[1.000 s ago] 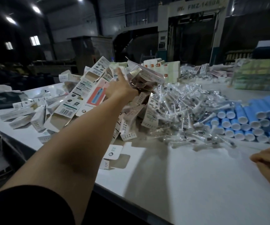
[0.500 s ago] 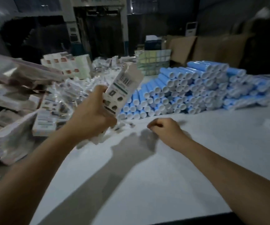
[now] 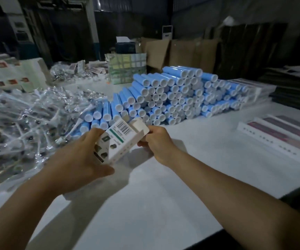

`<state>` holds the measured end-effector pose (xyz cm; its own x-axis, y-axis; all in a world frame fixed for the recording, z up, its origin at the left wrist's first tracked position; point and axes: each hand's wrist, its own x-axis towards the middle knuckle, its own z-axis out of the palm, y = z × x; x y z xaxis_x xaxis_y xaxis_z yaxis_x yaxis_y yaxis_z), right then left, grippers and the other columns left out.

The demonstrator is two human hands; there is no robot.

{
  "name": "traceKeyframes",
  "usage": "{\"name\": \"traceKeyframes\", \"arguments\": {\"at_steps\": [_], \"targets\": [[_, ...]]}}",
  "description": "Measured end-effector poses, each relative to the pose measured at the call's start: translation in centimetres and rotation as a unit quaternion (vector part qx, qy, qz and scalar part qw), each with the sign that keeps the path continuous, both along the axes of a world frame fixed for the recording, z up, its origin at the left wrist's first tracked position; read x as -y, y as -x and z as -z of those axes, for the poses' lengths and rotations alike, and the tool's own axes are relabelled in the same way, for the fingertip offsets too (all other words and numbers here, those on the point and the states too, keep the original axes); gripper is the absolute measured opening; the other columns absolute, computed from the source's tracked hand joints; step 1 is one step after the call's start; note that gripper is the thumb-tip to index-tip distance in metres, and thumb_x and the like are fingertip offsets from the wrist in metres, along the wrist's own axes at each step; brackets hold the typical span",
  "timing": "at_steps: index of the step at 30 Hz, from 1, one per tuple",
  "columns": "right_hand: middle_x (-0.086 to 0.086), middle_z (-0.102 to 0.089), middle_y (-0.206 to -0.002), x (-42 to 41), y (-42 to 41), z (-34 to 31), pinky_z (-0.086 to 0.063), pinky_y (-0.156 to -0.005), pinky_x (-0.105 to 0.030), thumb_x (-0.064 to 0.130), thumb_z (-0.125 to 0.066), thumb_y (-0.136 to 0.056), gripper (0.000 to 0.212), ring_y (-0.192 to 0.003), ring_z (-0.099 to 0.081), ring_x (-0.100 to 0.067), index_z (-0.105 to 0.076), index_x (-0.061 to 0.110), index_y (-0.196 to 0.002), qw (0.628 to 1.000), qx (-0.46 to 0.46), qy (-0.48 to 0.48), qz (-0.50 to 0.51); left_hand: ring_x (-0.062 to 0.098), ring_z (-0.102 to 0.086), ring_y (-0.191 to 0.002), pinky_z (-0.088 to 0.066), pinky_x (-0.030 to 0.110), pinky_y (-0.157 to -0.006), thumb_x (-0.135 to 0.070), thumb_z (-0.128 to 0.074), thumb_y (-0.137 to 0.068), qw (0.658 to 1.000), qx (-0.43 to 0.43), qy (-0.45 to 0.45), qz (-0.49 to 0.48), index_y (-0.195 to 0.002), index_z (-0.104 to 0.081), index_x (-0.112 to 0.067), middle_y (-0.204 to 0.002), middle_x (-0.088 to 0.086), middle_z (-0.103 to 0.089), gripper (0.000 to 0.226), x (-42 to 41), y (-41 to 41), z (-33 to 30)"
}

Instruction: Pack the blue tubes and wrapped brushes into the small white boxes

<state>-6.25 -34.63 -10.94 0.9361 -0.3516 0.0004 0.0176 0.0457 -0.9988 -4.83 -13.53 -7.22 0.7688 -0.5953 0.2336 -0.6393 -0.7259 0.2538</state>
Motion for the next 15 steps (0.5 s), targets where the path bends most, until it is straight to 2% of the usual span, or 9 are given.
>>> {"name": "traceKeyframes", "arguments": {"at_steps": [3, 5, 7, 10, 12, 13, 15], "targets": [[-0.003, -0.064, -0.065, 1.4, 0.0, -2.1, -0.047, -0.047, -0.020, -0.009, -0.046, -0.085, 0.031, -0.052, -0.056, -0.011, -0.065, 0.013, -0.074, 0.996, -0.045, 0.063, 0.030, 0.008, -0.050, -0.087, -0.042, 0.026, -0.065, -0.053, -0.069, -0.076, 0.998, 0.056, -0.009, -0.018, -0.140, -0.017, -0.040, -0.127, -0.013, -0.048, 0.084, -0.1, 0.0, 0.3], [-0.003, -0.064, -0.066, 3.4, -0.7, -4.7, -0.046, -0.049, -0.023, -0.004, -0.047, -0.085, 0.029, -0.056, -0.056, -0.014, -0.064, 0.014, -0.070, 0.981, -0.025, 0.170, 0.091, 0.008, -0.044, -0.105, -0.044, 0.027, -0.078, -0.053, -0.060, -0.082, 0.995, 0.092, -0.044, -0.006, -0.148, -0.007, -0.035, -0.136, -0.015, -0.040, 0.087, -0.1, 0.2, 0.4], [-0.004, -0.066, -0.072, 5.5, -2.1, -8.3, -0.050, -0.057, -0.029, 0.001, -0.048, -0.085, 0.022, -0.065, -0.059, -0.016, -0.066, 0.009, -0.074, 0.940, 0.043, 0.296, 0.163, 0.006, -0.033, -0.116, -0.039, 0.024, -0.090, -0.053, -0.049, -0.088, 0.988, 0.117, -0.098, 0.022, -0.150, 0.007, -0.032, -0.135, -0.017, -0.033, 0.086, 0.4, 0.5, 0.9], [-0.008, -0.064, -0.085, 8.0, -5.4, -13.5, -0.050, -0.069, -0.032, 0.002, -0.045, -0.083, 0.020, -0.082, -0.060, -0.023, -0.065, 0.006, -0.088, 0.838, 0.097, 0.484, 0.231, 0.010, -0.029, -0.124, -0.030, 0.026, -0.100, -0.055, -0.030, -0.089, 0.980, 0.127, -0.143, 0.052, -0.150, 0.012, -0.027, -0.140, -0.014, -0.030, 0.079, 1.4, 1.0, 1.9], [-0.015, -0.062, -0.104, 9.4, -7.5, -15.8, -0.049, -0.079, -0.036, 0.000, -0.045, -0.083, 0.023, -0.099, -0.057, -0.032, -0.064, 0.004, -0.097, 0.764, 0.048, 0.605, 0.219, 0.014, -0.040, -0.122, -0.036, 0.031, -0.098, -0.054, -0.027, -0.084, 0.982, 0.123, -0.137, 0.053, -0.153, -0.005, -0.022, -0.137, -0.011, -0.040, 0.079, 1.9, 1.3, 1.8], [-0.018, -0.060, -0.113, 10.0, -8.5, -16.4, -0.047, -0.082, -0.035, 0.001, -0.046, -0.086, 0.025, -0.106, -0.055, -0.035, -0.063, 0.003, -0.104, 0.732, -0.004, 0.648, 0.210, 0.016, -0.051, -0.113, -0.044, 0.034, -0.091, -0.050, -0.031, -0.083, 0.981, 0.134, -0.126, 0.060, -0.151, -0.024, -0.017, -0.129, -0.009, -0.051, 0.076, 2.0, 1.3, 1.6], [-0.020, -0.056, -0.125, 10.9, -9.8, -16.9, -0.042, -0.083, -0.035, 0.008, -0.045, -0.095, 0.028, -0.114, -0.053, -0.036, -0.059, 0.002, -0.118, 0.668, -0.105, 0.713, 0.184, 0.019, -0.066, -0.086, -0.055, 0.035, -0.066, -0.043, -0.042, -0.072, 0.975, 0.182, -0.096, 0.088, -0.131, -0.057, -0.006, -0.103, -0.003, -0.068, 0.071, 1.7, 1.0, 1.8]]}}
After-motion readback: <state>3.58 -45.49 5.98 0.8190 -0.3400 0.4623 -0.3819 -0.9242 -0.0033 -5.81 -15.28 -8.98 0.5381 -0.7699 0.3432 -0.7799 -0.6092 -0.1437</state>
